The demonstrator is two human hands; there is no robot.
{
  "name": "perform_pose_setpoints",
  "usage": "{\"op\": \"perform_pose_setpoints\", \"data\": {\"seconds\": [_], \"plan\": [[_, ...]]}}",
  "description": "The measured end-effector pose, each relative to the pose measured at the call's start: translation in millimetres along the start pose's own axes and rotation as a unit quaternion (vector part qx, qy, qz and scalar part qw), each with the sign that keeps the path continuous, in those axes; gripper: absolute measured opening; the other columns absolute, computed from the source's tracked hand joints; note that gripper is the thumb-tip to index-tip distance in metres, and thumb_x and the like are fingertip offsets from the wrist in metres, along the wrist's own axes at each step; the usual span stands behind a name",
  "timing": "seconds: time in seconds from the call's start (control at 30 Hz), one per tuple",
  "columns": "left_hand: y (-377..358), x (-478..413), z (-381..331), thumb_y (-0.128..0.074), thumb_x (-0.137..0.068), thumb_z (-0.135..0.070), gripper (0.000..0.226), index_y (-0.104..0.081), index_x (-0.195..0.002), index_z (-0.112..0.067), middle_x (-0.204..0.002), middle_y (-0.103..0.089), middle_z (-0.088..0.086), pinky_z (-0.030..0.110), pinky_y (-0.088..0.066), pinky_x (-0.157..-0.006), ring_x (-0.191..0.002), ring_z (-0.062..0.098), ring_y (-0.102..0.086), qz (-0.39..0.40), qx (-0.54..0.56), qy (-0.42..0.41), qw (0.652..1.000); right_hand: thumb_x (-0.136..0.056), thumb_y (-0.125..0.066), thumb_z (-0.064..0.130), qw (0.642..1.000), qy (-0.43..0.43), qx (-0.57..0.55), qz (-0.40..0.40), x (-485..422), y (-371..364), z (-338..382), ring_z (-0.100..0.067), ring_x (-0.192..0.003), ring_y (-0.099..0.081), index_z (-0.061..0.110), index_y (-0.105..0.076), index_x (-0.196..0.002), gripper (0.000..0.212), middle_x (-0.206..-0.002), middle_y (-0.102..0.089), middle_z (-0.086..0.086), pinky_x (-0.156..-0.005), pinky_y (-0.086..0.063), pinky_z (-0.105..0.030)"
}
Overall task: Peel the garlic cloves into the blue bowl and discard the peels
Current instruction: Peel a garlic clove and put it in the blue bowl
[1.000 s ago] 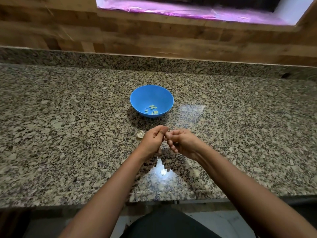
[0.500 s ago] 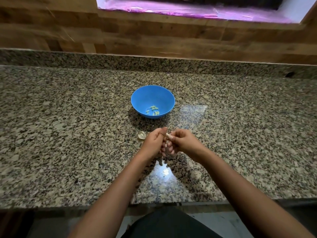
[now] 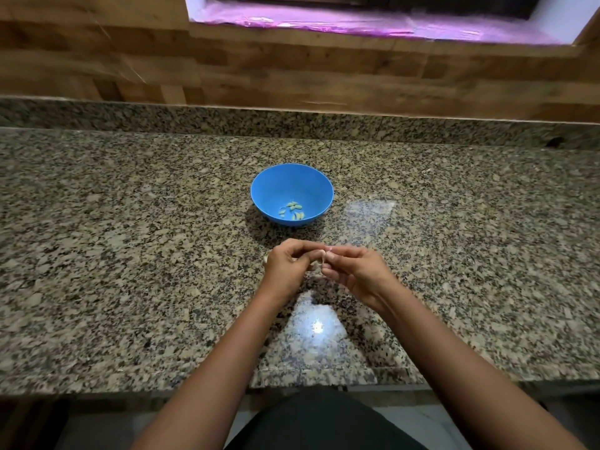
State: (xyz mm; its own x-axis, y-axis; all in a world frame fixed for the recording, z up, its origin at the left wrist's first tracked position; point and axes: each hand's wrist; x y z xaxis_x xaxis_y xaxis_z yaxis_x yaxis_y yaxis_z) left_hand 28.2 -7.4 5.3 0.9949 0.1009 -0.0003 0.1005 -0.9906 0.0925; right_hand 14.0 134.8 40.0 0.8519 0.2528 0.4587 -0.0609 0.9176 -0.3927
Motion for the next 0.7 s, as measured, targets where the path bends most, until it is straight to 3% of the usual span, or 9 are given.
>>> {"op": "perform_pose_setpoints", "data": {"seconds": [0.17, 0.27, 0.4, 0.57, 0.7], "plan": [[-3, -2, -7, -0.066, -0.081, 0.005, 0.023, -0.052, -0.077, -0.013, -0.078, -0.061, 0.005, 0.039, -0.052, -0.082, -0.08, 0.019, -0.059, -0.014, 0.082, 0.02, 0.996, -0.086, -0.052, -0.01, 0.998, -0.021, -0.053, 0.021, 3, 1, 1, -0.018, -0.059, -0.066, -0.011, -0.062, -0.093, 0.012, -0.074, -0.068, -0.016, -0.057, -0.058, -0.023], [-4, -3, -11, -0.063, -0.081, 0.009, 0.031, -0.042, -0.078, -0.014, -0.077, -0.059, 0.005, 0.035, -0.051, -0.081, -0.076, 0.015, -0.059, -0.002, 0.112, 0.016, 0.994, -0.086, -0.053, -0.01, 0.998, -0.027, -0.051, 0.019, 4, 0, 6, -0.018, -0.057, -0.066, -0.008, -0.063, -0.087, 0.011, -0.071, -0.068, -0.016, -0.058, -0.058, -0.024], [-8, -2, -14, -0.061, -0.081, 0.012, 0.035, -0.037, -0.082, -0.014, -0.076, -0.058, 0.005, 0.026, -0.053, -0.077, -0.074, 0.013, -0.06, -0.002, 0.142, 0.02, 0.99, -0.086, -0.052, -0.011, 0.998, -0.023, -0.051, 0.012, 6, 2, 8, -0.018, -0.055, -0.066, -0.009, -0.062, -0.088, 0.01, -0.07, -0.067, -0.015, -0.057, -0.058, -0.024], [-10, -3, -13, -0.058, -0.083, 0.012, 0.038, -0.032, -0.083, -0.015, -0.078, -0.058, 0.005, 0.032, -0.051, -0.08, -0.077, 0.015, -0.059, -0.006, 0.149, 0.032, 0.988, -0.085, -0.053, -0.011, 0.998, -0.021, -0.056, 0.013, 6, 4, 6, -0.018, -0.058, -0.067, -0.009, -0.063, -0.088, 0.01, -0.072, -0.068, -0.017, -0.058, -0.058, -0.024], [-10, -2, -11, -0.054, -0.085, 0.014, 0.037, -0.032, -0.08, -0.015, -0.075, -0.054, 0.006, 0.028, -0.051, -0.077, -0.072, 0.015, -0.056, 0.001, 0.147, 0.039, 0.988, -0.083, -0.055, -0.012, 0.999, -0.02, -0.043, 0.017, 6, 3, 4, -0.02, -0.06, -0.067, -0.012, -0.062, -0.092, 0.011, -0.076, -0.068, -0.019, -0.059, -0.058, -0.025]]}}
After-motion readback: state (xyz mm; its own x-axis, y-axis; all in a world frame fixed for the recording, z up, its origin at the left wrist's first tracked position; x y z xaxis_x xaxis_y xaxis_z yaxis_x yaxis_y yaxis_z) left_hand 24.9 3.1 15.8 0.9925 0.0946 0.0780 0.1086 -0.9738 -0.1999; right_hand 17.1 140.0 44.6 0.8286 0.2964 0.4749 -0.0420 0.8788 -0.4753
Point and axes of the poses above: each hand's wrist, its own x-axis away from the middle knuckle, its own y-axis out of the back of the hand, z = x × y
